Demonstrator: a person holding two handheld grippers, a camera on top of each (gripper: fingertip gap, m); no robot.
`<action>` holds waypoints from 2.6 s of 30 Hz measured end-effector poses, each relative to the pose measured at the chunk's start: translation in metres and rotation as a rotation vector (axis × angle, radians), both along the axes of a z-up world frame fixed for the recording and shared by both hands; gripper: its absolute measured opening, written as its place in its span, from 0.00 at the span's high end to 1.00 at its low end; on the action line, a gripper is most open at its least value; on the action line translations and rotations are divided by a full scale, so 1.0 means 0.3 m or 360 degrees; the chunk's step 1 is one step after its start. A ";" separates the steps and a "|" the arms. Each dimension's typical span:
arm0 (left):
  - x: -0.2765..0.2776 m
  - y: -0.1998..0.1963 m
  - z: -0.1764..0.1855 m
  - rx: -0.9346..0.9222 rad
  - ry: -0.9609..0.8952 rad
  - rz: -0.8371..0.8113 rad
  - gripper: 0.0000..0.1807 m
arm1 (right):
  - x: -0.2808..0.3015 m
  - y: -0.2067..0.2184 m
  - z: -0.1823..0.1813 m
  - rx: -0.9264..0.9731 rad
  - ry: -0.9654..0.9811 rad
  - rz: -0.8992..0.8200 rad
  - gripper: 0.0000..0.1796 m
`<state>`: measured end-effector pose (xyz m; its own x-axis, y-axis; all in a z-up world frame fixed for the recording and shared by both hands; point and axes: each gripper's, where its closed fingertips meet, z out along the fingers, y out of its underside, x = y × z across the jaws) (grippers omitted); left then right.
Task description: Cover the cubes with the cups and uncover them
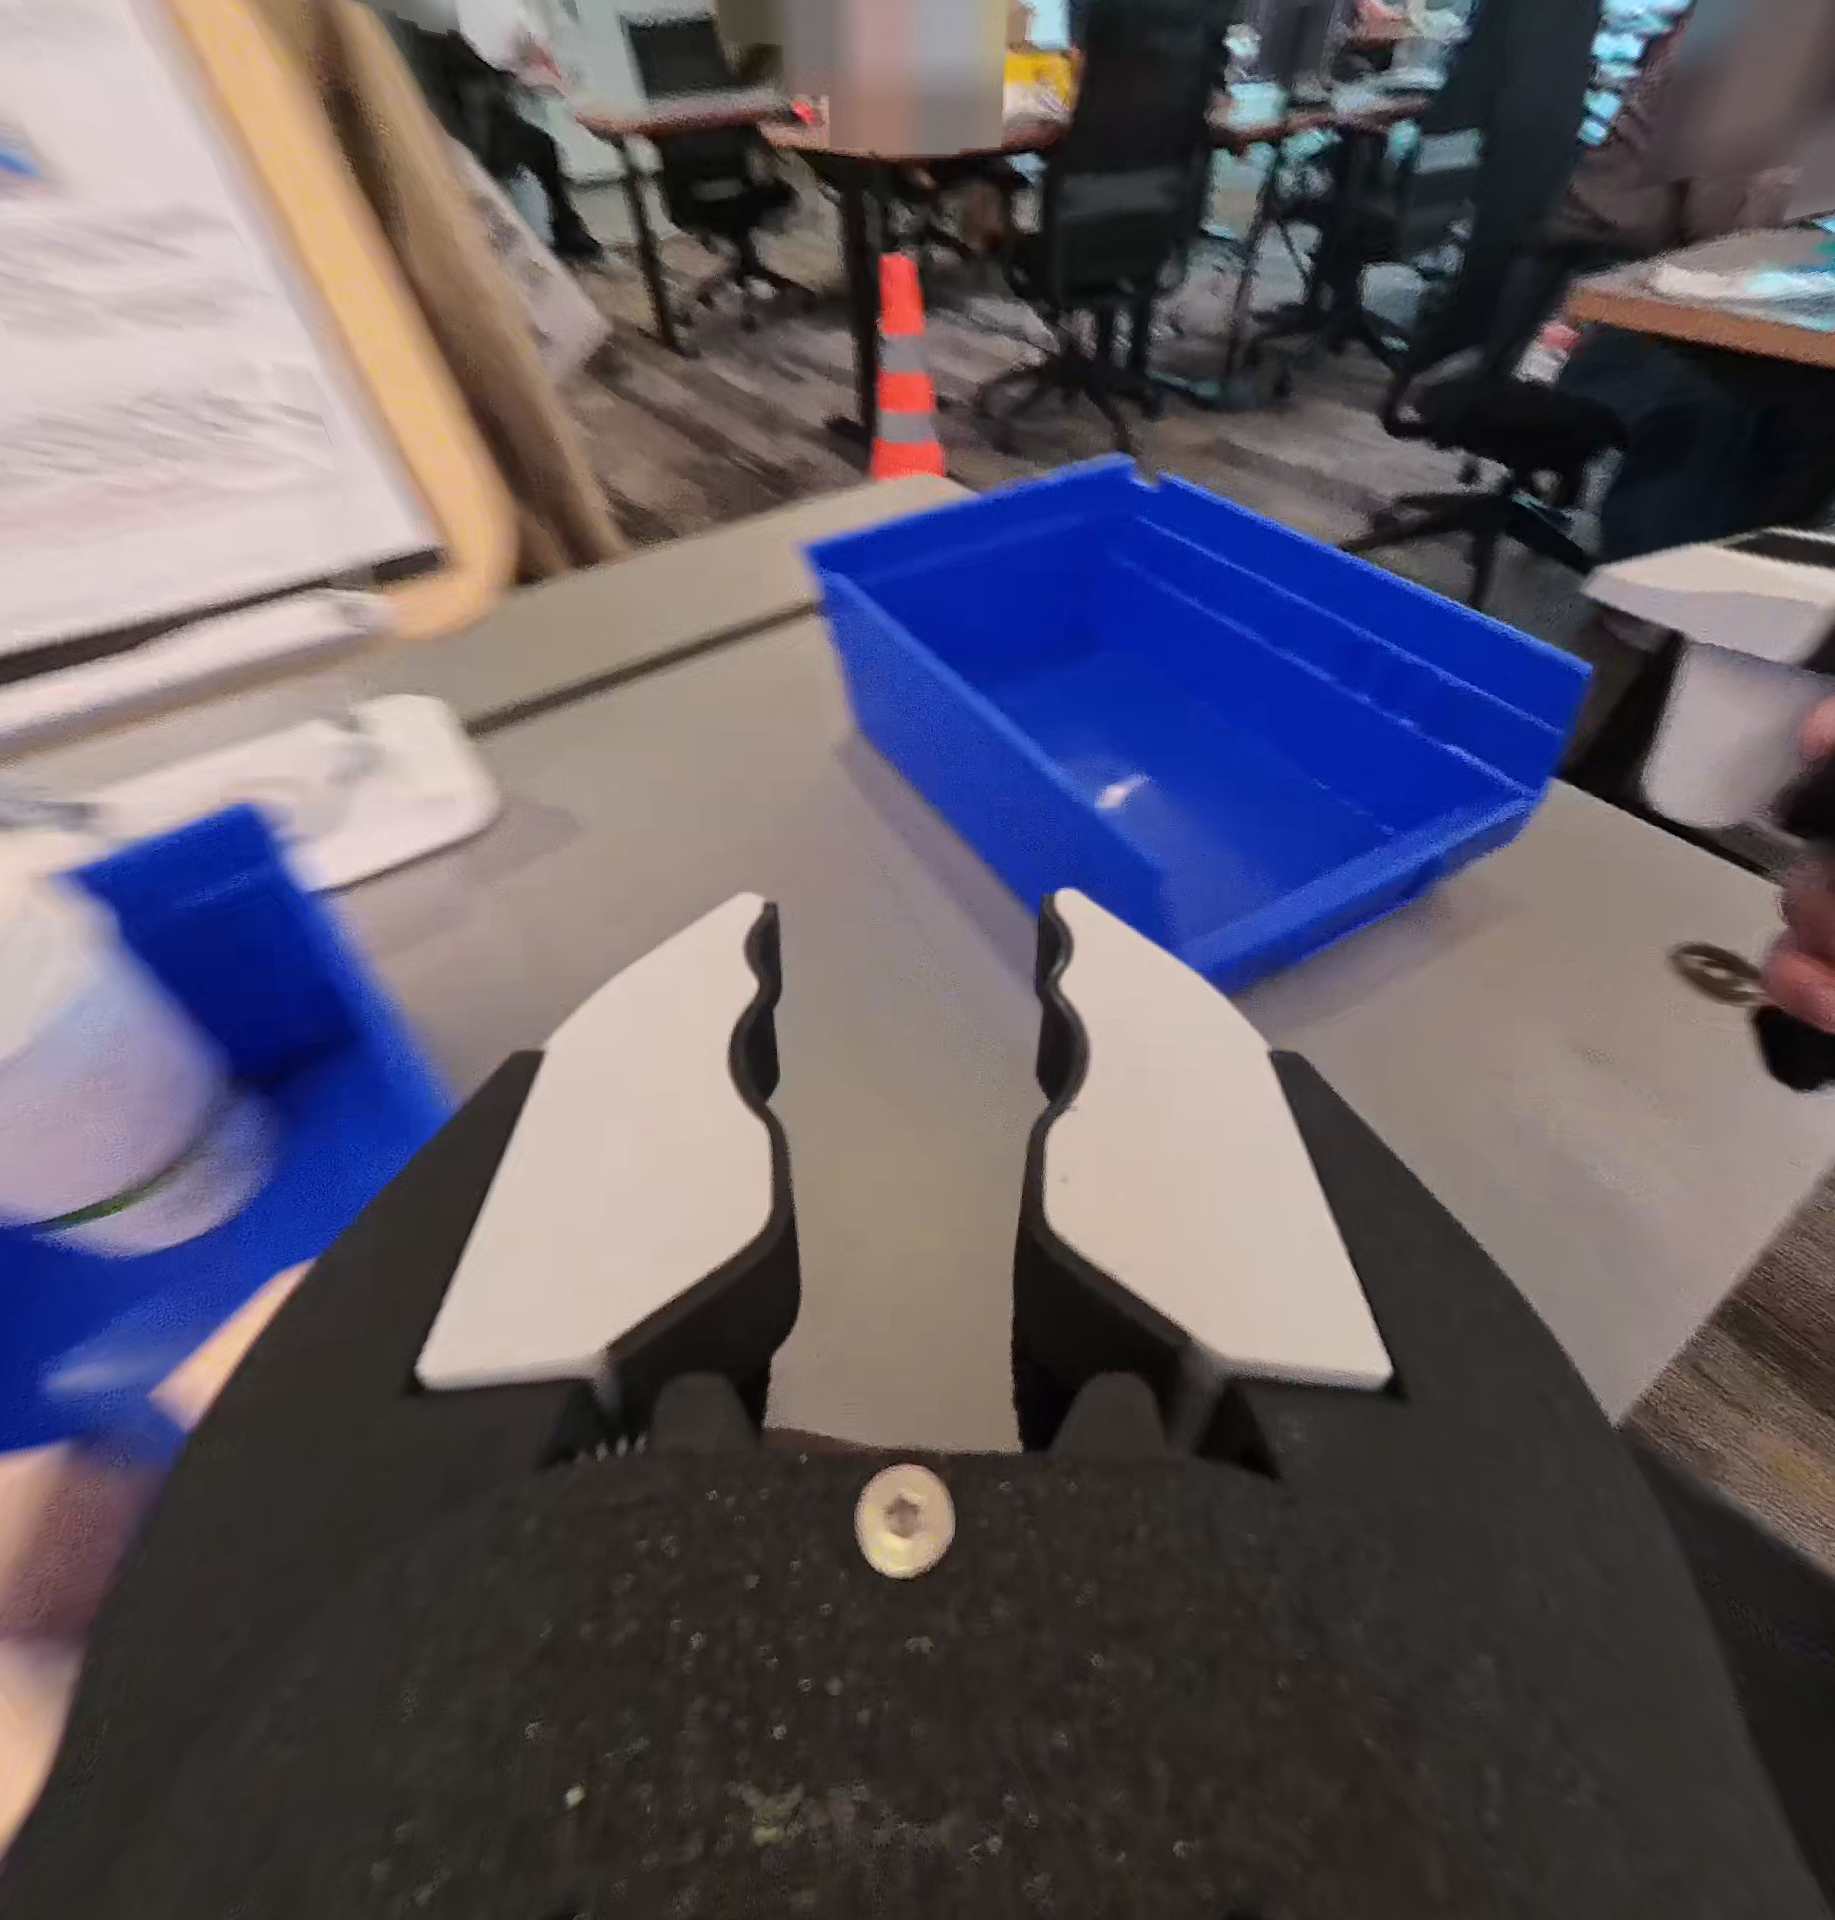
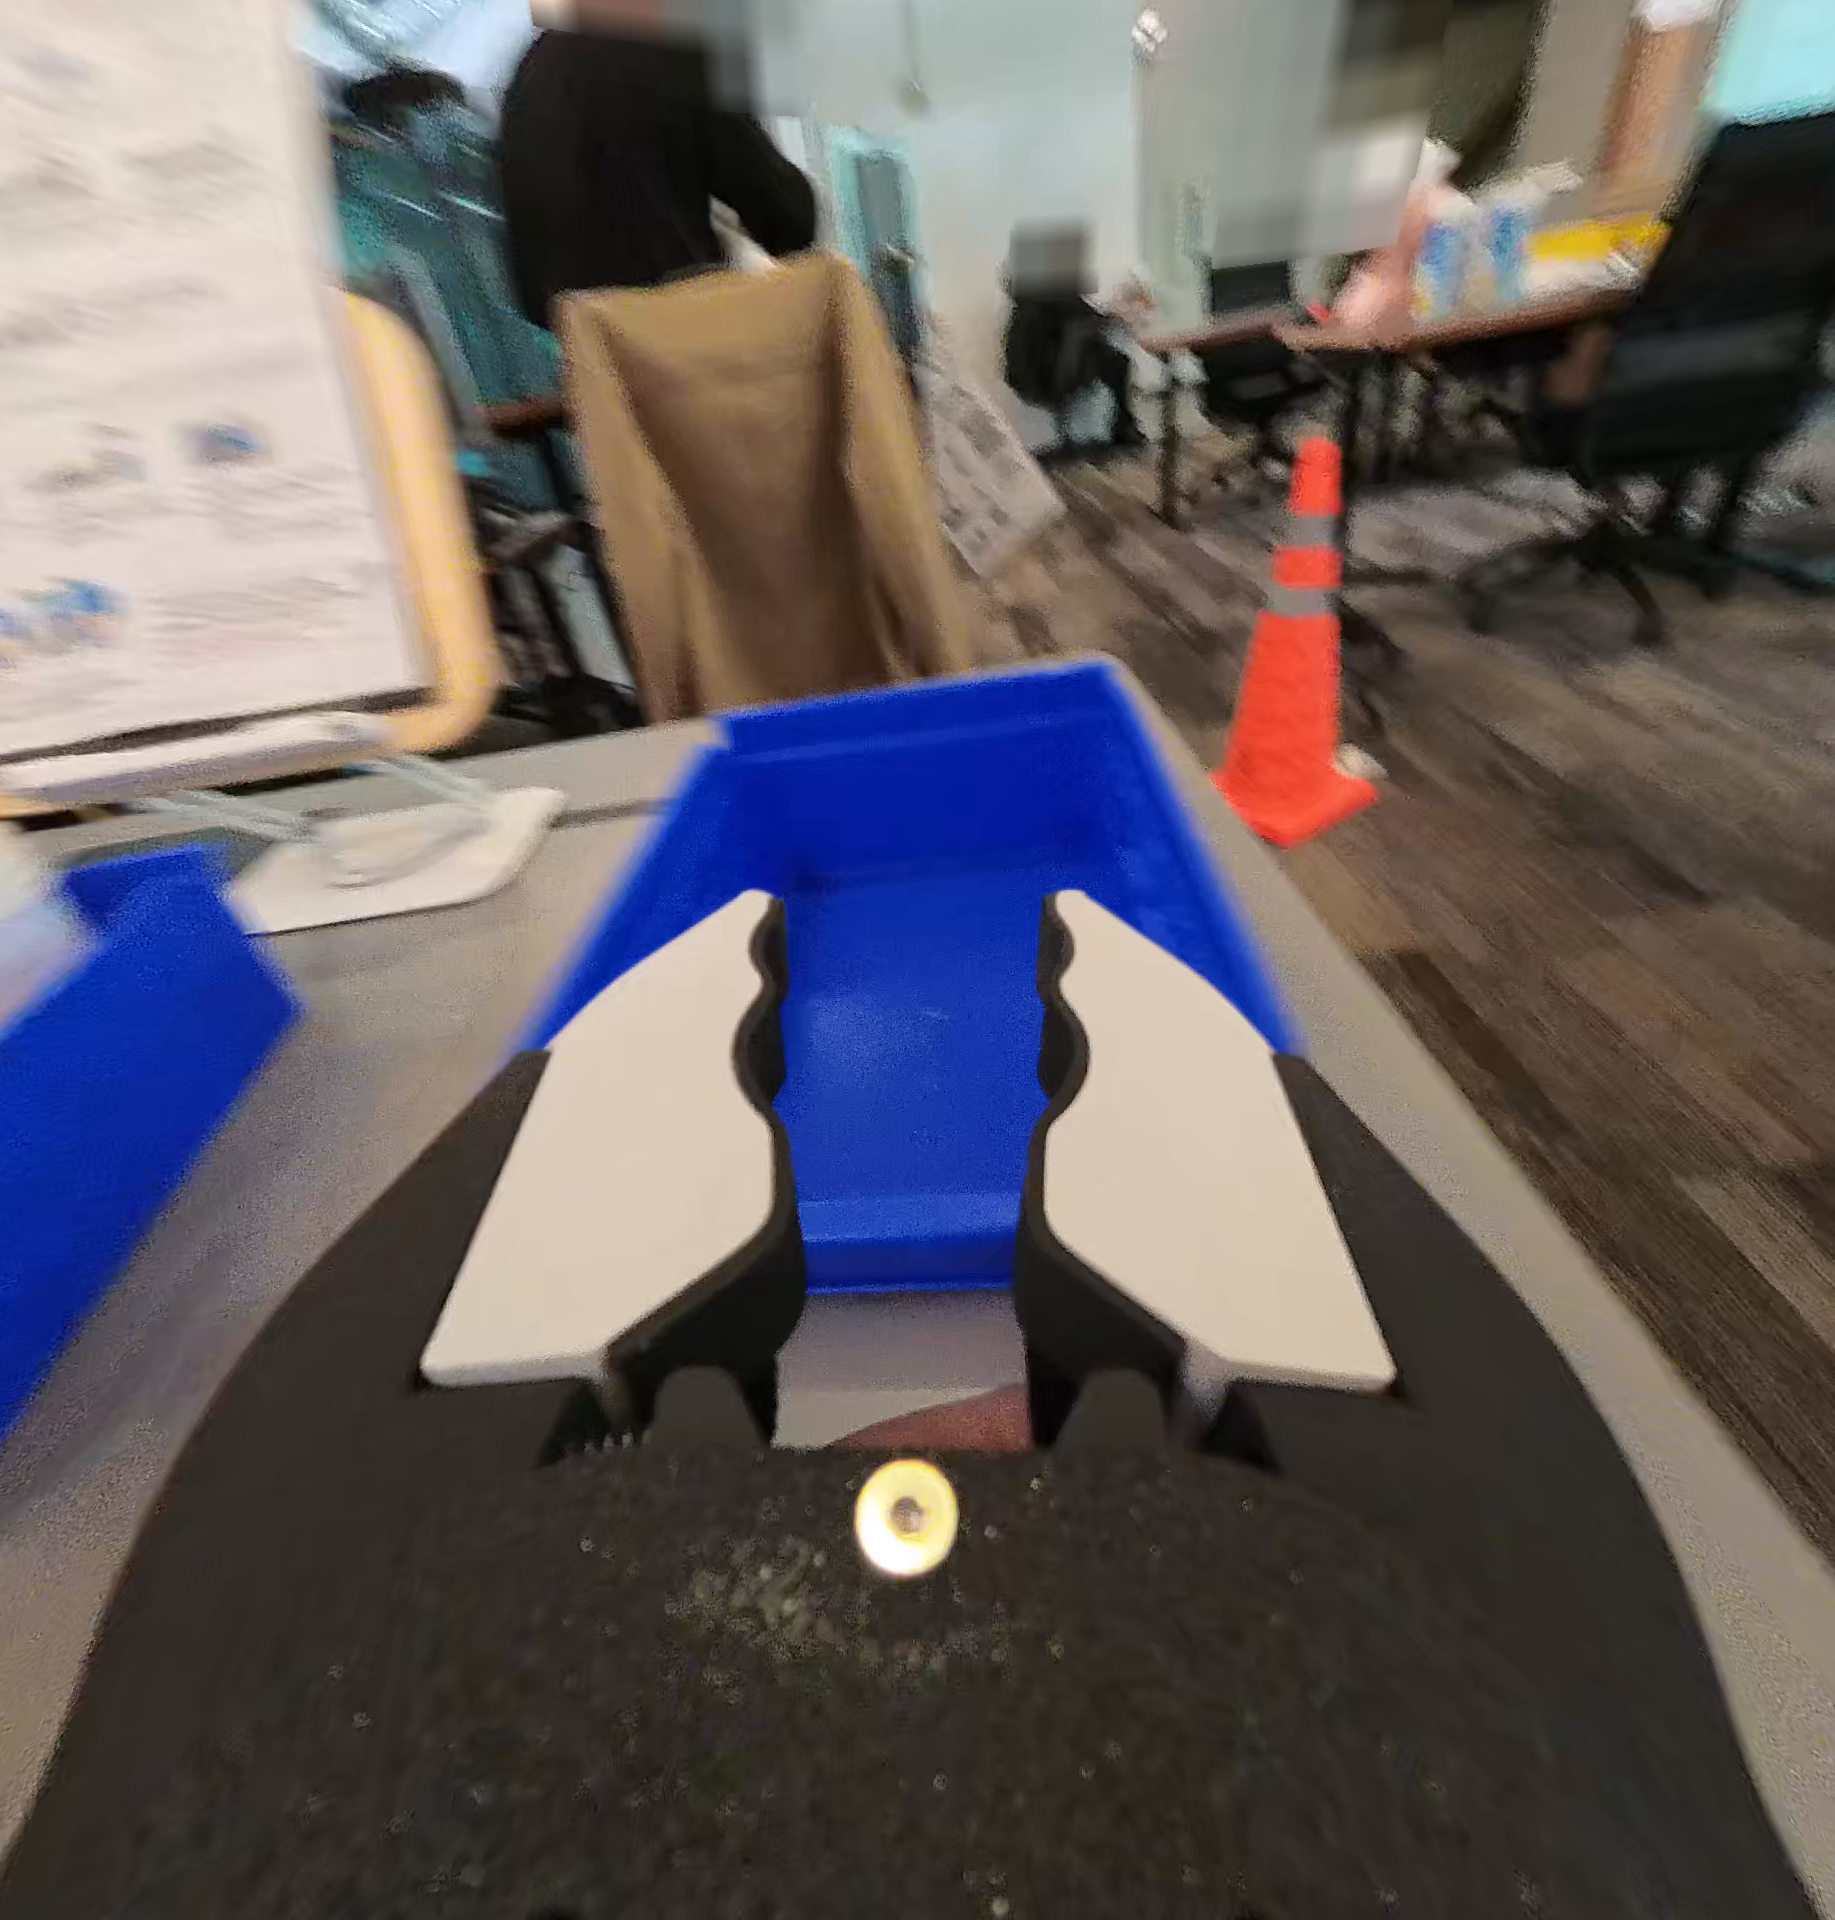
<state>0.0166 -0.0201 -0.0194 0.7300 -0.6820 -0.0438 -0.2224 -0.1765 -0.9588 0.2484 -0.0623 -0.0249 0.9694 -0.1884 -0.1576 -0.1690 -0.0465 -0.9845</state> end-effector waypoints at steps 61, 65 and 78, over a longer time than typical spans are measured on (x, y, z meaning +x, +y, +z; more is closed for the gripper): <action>-1.917 0.497 -0.345 -0.0388 0.0000 0.1027 0.97 | -2.076 0.577 -0.315 -0.0481 0.0024 0.0608 0.92; -1.913 0.504 -0.346 -0.0391 -0.0015 0.1043 0.97 | -2.070 0.584 -0.316 -0.0489 0.0008 0.0641 0.91; -1.559 0.241 -0.012 -0.0028 -0.0067 0.0903 0.78 | -1.377 0.216 -0.031 -0.0136 -0.0224 0.0905 0.68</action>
